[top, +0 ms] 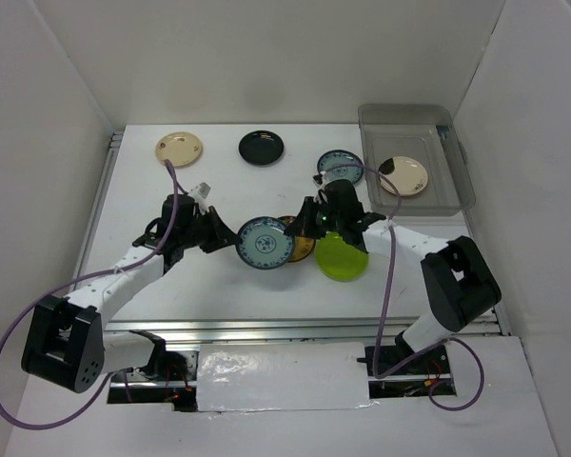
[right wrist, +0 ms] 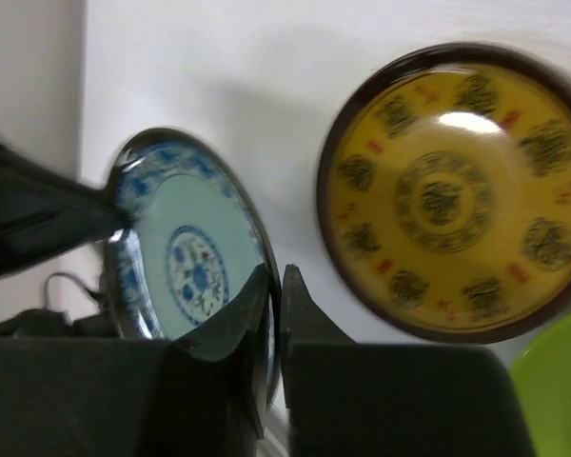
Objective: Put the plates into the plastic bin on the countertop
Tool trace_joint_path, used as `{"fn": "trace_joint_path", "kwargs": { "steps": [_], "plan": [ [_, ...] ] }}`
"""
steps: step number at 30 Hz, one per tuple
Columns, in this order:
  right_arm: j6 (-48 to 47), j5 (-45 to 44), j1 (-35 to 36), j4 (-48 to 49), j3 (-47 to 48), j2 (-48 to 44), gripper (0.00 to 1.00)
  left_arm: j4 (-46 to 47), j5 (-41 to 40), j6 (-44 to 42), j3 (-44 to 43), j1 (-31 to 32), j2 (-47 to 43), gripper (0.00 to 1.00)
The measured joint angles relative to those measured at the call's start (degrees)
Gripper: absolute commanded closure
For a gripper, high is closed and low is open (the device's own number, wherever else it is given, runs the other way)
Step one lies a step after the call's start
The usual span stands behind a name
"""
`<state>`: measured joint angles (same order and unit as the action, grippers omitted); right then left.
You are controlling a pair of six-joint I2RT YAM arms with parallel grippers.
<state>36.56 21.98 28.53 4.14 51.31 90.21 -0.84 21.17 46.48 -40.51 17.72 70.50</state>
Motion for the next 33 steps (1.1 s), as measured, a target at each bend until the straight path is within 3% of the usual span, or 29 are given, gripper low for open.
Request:
{"fn": "trace_joint_path", "kwargs": {
  "steps": [2,5,6,12,20,24,29,33],
  "plan": [
    [-0.2,0.6,0.9,0.5,-0.7,-1.4,1.00,-2.3,-0.8,-0.6,0.0,-0.6,0.0,1.00],
    [-0.3,0.2,1.5,0.5,-1.4,-3.3,1.00,-4.2,-0.7,-1.7,-0.7,-0.9,-0.3,0.30],
    [-0.2,-0.2,1.2,0.4,-1.6,-3.8,1.00,-4.8,-0.7,-2.0,-1.4,-0.9,-0.4,0.01],
    [2.3,-2.5,-8.5,-4.0,-0.8,-6.8,1.00,-9.2,-6.0,-1.5,-3.6,-0.9,-5.6,0.01],
    [11.6,-23.8,-33.6,-12.8,8.2,-10.7,1.00,-10.8,-12.4,-0.9,1.5,0.8,-13.0,0.01],
    [13.8,-29.9,-41.4,-16.3,18.1,-3.6,1.00,-10.3,-12.2,-1.4,1.8,5.7,-7.4,0.01],
    [12.4,-29.1,-45.7,-19.2,32.3,12.5,1.00,-11.3,-12.4,-3.0,-0.7,10.6,-0.9,0.01],
    [11.3,-28.8,-46.2,-22.0,34.7,18.9,1.00,-11.5,-12.5,-4.2,-2.4,10.9,0.5,0.01]
  ]
}}
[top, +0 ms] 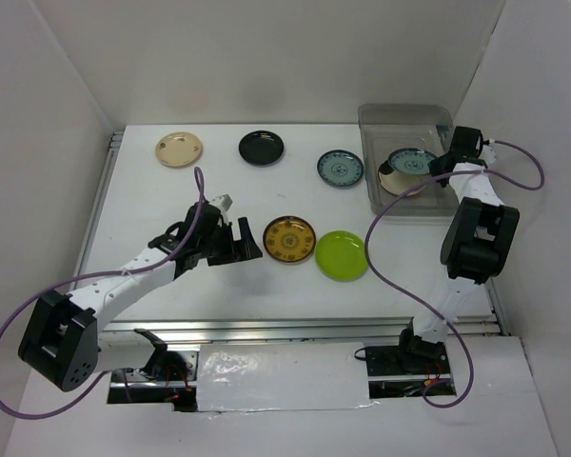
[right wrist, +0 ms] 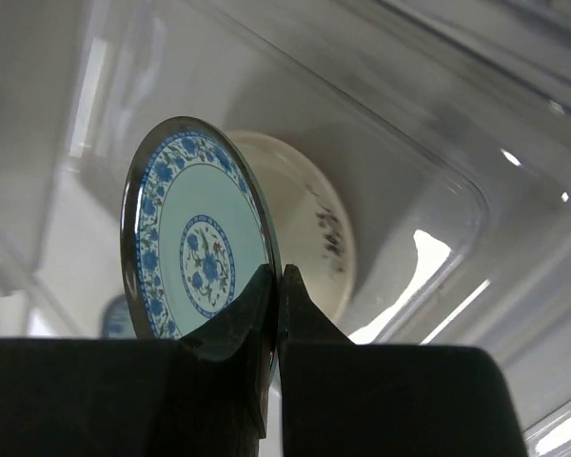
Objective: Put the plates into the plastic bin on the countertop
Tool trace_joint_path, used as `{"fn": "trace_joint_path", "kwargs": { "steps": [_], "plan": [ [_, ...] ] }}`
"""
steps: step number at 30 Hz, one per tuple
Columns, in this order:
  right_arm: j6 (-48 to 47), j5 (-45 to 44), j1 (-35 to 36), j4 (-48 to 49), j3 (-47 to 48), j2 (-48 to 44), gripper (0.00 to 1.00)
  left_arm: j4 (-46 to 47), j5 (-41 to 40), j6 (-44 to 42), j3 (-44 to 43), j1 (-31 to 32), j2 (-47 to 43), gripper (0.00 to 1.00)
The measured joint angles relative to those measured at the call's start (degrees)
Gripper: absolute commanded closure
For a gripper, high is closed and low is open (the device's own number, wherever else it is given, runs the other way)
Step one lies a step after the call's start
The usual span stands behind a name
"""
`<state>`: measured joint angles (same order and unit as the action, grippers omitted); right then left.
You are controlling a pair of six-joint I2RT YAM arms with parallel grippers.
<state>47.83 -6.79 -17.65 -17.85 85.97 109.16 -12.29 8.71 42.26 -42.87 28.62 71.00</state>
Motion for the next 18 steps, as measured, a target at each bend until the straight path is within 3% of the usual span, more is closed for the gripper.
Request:
{"fn": "trace_joint_path", "kwargs": {
  "steps": [4,6,7,8,10,12,18],
  "plan": [
    [-0.8,0.2,0.3,-1.9,0.0,1.9,0.99,0.0,0.0,-0.3,-0.9,0.0,1.3,0.01],
    [-1.0,0.3,0.4,-1.9,0.0,1.9,0.90,0.0,0.0,-0.3,-1.5,0.0,2.2,0.01],
    [-1.0,0.5,0.4,-1.6,0.0,1.9,0.58,0.2,0.0,-0.3,-1.6,0.0,2.7,0.01],
    [-0.8,0.6,0.4,-1.4,0.0,1.9,0.36,0.4,0.0,-0.3,-1.8,0.0,3.2,0.01],
    [-1.2,1.1,0.4,-1.2,-0.1,1.9,0.09,0.7,0.0,-0.3,-2.0,0.0,4.4,0.01],
    [-1.4,1.6,0.5,-1.0,-0.1,1.9,0.00,0.8,0.0,-0.3,-2.2,0.1,5.4,0.01],
    [-1.9,2.1,1.5,-1.2,-5.3,-3.6,0.00,2.8,-1.4,0.3,-2.6,0.1,8.7,0.01]
  ]
}}
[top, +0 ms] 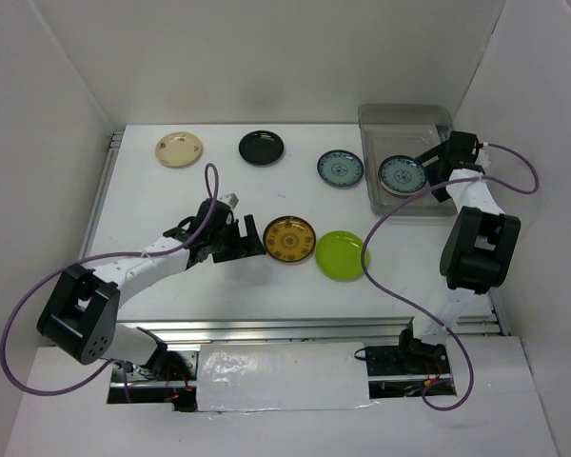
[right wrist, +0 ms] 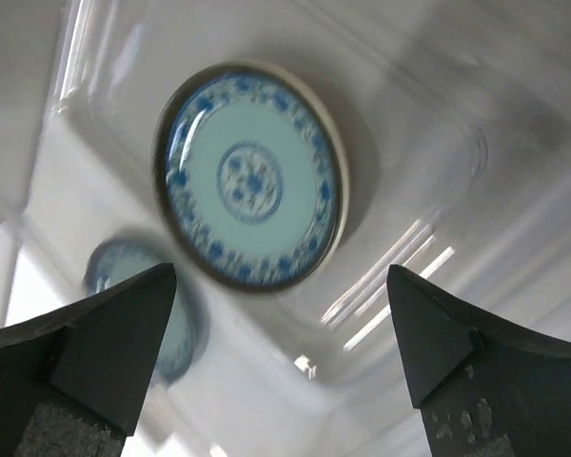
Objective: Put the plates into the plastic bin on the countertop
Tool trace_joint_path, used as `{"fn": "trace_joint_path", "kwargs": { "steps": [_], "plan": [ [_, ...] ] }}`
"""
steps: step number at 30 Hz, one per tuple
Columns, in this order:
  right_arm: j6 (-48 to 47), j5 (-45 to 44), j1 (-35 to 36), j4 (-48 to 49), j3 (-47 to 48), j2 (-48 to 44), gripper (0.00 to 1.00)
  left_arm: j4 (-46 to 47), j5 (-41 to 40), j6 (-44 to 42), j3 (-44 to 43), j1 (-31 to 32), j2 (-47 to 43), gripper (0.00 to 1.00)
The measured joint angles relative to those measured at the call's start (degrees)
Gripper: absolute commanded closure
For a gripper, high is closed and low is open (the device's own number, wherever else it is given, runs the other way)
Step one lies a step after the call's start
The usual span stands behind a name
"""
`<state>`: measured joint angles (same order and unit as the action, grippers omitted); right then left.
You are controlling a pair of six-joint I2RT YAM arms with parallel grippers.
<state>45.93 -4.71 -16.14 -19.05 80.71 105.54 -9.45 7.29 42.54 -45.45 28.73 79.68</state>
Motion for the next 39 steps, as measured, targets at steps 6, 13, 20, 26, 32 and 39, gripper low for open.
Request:
{"fn": "trace_joint_path", "kwargs": {
  "steps": [6,13,20,26,32,39],
  "plan": [
    [-1.3,0.7,5.6,2.1,-13.5,-21.9,0.00,7.1,-0.5,2.9,-0.3,0.1,6.1,0.01],
    [-3.9,10.3,20.2,8.0,-32.0,-48.4,0.00,12.1,-2.1,4.8,-6.4,0.1,17.9,0.28],
    [-2.7,14.2,25.0,7.7,-44.0,-62.5,0.00,16.9,-2.8,7.2,-8.6,0.0,23.4,0.66],
    [-1.2,15.2,28.2,8.9,-48.8,-66.7,0.00,22.1,-1.0,9.4,-7.0,-1.2,24.4,1.00],
    [-3.9,17.9,32.7,14.1,-49.4,-57.3,0.00,19.1,-5.4,11.6,-2.5,-1.7,17.9,1.00],
    [-12.0,23.0,37.7,17.8,-43.2,-39.3,0.03,8.1,-8.5,7.3,3.7,-3.3,-3.9,1.00]
  ]
}}
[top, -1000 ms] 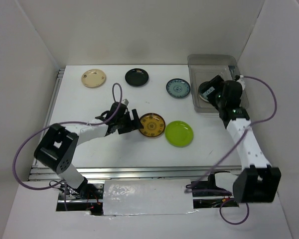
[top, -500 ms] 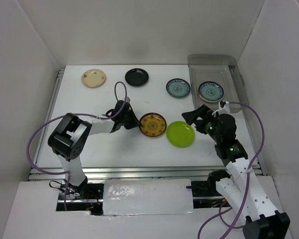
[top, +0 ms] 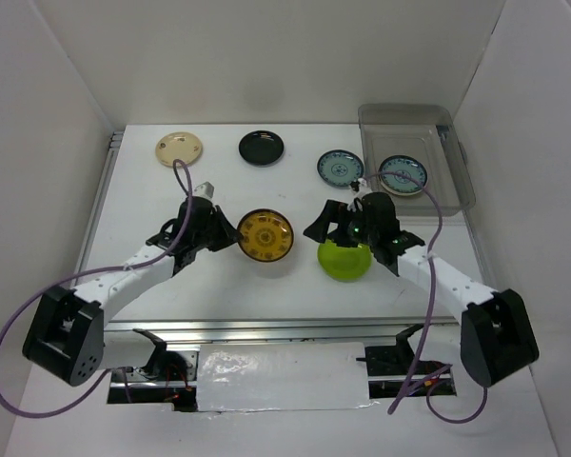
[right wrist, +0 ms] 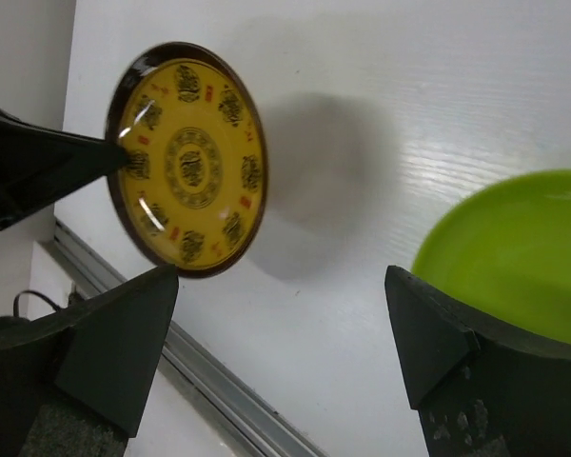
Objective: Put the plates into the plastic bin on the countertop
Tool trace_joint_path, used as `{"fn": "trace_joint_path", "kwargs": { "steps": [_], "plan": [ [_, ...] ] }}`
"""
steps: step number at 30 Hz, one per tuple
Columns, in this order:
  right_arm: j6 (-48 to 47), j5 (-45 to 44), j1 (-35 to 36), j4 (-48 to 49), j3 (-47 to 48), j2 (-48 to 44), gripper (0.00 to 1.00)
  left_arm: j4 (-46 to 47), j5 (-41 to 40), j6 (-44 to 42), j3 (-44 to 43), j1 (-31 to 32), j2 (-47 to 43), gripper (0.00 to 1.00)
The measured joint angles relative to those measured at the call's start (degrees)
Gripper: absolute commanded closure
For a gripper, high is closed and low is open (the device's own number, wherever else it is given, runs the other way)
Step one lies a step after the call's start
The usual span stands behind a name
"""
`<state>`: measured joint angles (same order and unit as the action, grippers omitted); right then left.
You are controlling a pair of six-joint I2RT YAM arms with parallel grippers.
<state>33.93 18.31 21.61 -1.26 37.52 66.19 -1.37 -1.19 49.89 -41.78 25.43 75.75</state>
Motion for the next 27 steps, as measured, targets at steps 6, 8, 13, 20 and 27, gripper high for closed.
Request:
{"fn": "trace_joint_path", "kwargs": {
  "steps": [6,8,13,20,27],
  "plan": [
    [-1.9,4.1,3.2,5.4,2.3,9.5,0.16,-2.2,10.0,-4.2,0.0,-3.4,-6.3,1.00],
    [-1.7,4.9,4.5,6.4,2.4,11.3,0.35,-3.2,12.8,-5.1,0.0,-4.2,-7.0,1.00],
    [-0.4,6.5,7.0,8.4,3.6,14.5,0.62,-5.1,18.3,-6.5,0.0,-6.1,-9.2,1.00],
    [3.3,11.5,7.1,15.1,3.6,14.7,0.96,-5.0,22.7,-7.7,0.2,-9.2,-10.6,1.00],
    [8.4,13.4,5.8,18.3,2.8,15.0,1.00,-4.6,25.4,-7.9,0.7,-10.0,-10.6,0.77]
  ]
}}
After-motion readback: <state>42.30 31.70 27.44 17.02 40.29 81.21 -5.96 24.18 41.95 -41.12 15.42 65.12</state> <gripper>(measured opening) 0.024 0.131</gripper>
